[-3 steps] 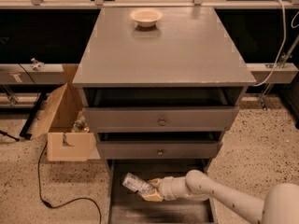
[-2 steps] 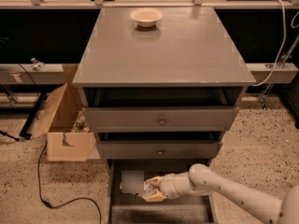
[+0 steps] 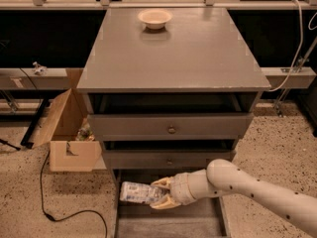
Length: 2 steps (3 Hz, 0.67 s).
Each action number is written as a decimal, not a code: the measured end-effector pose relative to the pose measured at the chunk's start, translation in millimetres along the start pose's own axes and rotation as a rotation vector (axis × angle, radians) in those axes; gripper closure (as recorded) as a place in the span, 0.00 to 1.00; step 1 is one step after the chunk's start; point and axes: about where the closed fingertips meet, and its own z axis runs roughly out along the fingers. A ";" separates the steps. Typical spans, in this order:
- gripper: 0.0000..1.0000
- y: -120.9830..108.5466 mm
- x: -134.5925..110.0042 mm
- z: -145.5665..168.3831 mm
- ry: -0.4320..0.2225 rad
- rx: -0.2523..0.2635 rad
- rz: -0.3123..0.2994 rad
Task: Pick blue plastic bottle from bottom drawer and place on counter
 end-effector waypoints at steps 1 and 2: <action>1.00 -11.9 -83.4 -35.2 0.087 0.031 -0.165; 1.00 -14.8 -86.6 -40.9 0.102 0.039 -0.178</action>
Offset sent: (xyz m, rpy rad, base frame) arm -0.0028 0.0172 0.0647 -0.0601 -0.1063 0.0488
